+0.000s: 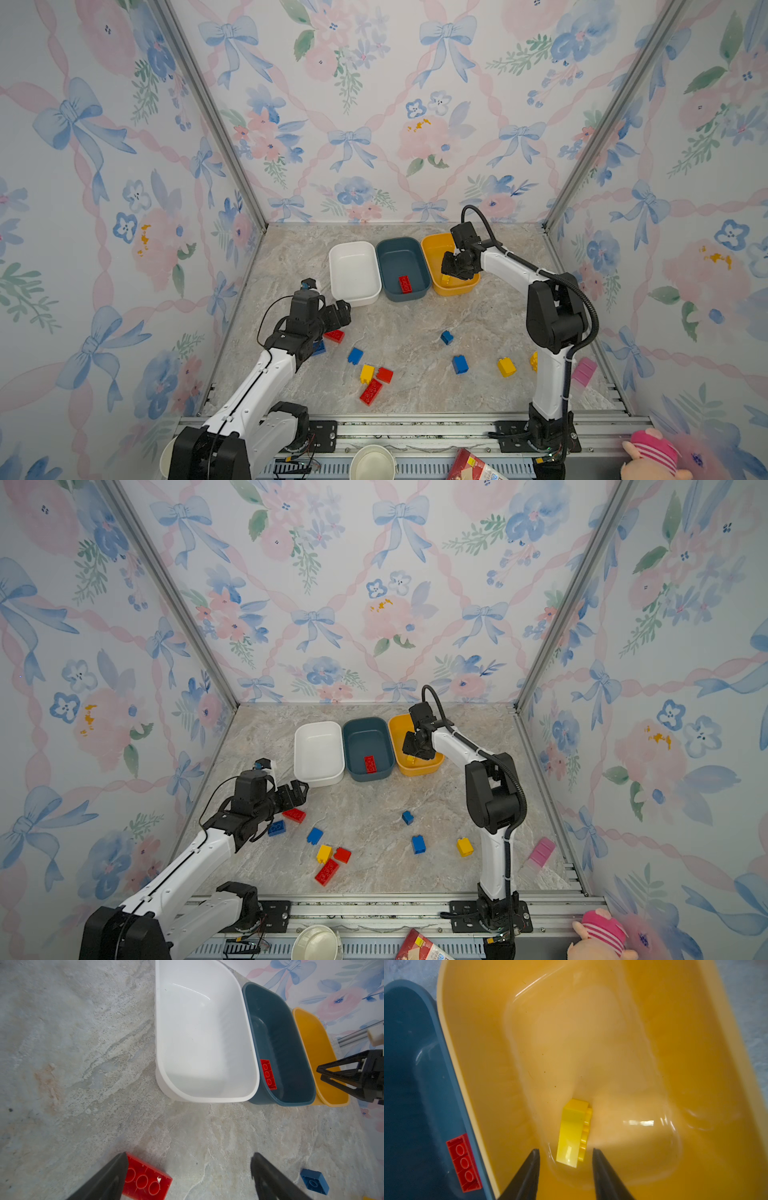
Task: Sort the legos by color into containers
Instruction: 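Grasp a red brick with the left gripper while the right gripper lifts away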
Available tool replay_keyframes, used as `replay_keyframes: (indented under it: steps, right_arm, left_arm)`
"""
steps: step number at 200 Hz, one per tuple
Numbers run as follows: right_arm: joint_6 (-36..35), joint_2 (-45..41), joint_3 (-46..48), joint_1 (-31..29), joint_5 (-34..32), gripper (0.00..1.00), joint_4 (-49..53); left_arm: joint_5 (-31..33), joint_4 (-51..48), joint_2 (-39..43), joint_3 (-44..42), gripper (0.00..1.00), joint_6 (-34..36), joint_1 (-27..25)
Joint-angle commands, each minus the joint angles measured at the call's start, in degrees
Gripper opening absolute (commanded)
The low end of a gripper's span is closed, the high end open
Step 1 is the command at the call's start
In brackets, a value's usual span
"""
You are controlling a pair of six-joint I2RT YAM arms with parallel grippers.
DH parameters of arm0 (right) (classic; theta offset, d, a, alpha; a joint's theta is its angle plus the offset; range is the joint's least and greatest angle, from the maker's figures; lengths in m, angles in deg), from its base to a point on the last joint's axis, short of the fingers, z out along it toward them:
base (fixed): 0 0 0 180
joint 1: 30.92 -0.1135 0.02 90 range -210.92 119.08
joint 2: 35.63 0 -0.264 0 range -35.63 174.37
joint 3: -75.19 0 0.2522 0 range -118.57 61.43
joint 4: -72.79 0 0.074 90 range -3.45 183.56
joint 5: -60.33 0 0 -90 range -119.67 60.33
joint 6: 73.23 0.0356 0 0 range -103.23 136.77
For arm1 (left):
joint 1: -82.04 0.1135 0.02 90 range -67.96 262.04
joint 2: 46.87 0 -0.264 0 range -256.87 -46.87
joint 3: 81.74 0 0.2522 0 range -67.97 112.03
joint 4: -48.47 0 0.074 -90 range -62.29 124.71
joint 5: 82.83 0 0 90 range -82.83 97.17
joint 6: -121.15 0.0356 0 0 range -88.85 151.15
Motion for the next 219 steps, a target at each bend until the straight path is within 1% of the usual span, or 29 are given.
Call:
replay_keyframes:
  steps: [1,60,115,137,184,219]
  right_arm:
    - [0.0,-0.3,-0.8,-0.5,0.7,0.5,-0.2]
    - [0.4,-5.7,3.8,-0.5,0.3,0.56,-1.6]
    - [0.1,-12.6,7.9,-0.5,-0.2,0.62,-1.2]
    - [0.0,-15.7,9.9,-0.6,-0.4,0.63,-0.7]
    - [-0.2,-23.2,15.9,-1.6,-1.2,0.67,0.6]
    - [0.2,-29.5,20.4,-1.8,-1.1,0.72,1.2]
  left_arm:
    - [0.5,-2.4,1.2,-1.4,0.94,-1.6,-0.3]
    - [1.9,-5.4,1.8,-1.0,0.92,-3.6,-0.4]
    - [2.9,-7.5,2.0,-0.6,0.88,-5.1,-1.0]
    - [3.7,-9.7,1.1,0.5,0.86,-7.0,-1.9]
    - [8.3,-19.3,-3.2,6.2,0.79,-12.0,-6.0]
    - [9.3,-21.7,-6.0,7.7,0.73,-16.3,-7.2]
